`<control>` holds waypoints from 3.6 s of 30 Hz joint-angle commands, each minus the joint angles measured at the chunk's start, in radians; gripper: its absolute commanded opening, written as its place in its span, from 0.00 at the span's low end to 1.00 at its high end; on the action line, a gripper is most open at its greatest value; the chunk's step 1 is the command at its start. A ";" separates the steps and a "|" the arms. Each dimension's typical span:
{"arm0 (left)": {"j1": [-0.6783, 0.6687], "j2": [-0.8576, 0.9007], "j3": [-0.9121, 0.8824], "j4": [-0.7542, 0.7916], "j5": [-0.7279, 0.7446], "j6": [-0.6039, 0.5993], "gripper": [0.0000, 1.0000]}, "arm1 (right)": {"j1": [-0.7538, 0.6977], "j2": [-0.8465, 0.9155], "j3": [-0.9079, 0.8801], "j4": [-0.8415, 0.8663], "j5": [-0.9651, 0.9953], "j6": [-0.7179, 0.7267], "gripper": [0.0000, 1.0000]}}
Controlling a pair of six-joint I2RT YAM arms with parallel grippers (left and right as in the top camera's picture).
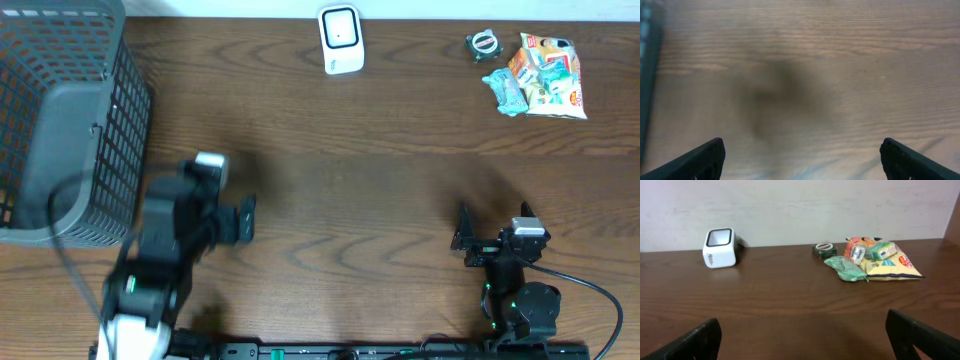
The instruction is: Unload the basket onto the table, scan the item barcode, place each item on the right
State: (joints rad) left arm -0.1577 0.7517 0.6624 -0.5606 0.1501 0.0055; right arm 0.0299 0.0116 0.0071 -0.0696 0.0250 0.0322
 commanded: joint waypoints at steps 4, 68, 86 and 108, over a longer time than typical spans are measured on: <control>0.051 -0.333 -0.194 0.010 -0.005 0.016 0.98 | -0.004 -0.006 -0.002 -0.005 -0.002 -0.015 0.99; 0.103 -0.750 -0.658 0.498 0.002 -0.040 0.98 | -0.004 -0.006 -0.002 -0.004 -0.002 -0.015 0.99; 0.103 -0.750 -0.658 0.498 0.018 0.049 0.98 | -0.004 -0.006 -0.002 -0.004 -0.002 -0.015 0.99; 0.103 -0.750 -0.658 0.498 -0.024 -0.059 0.98 | -0.004 -0.006 -0.002 -0.004 -0.002 -0.015 0.99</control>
State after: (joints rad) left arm -0.0509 0.0101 0.0208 -0.0261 0.1242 -0.0517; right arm 0.0292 0.0120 0.0071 -0.0700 0.0223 0.0322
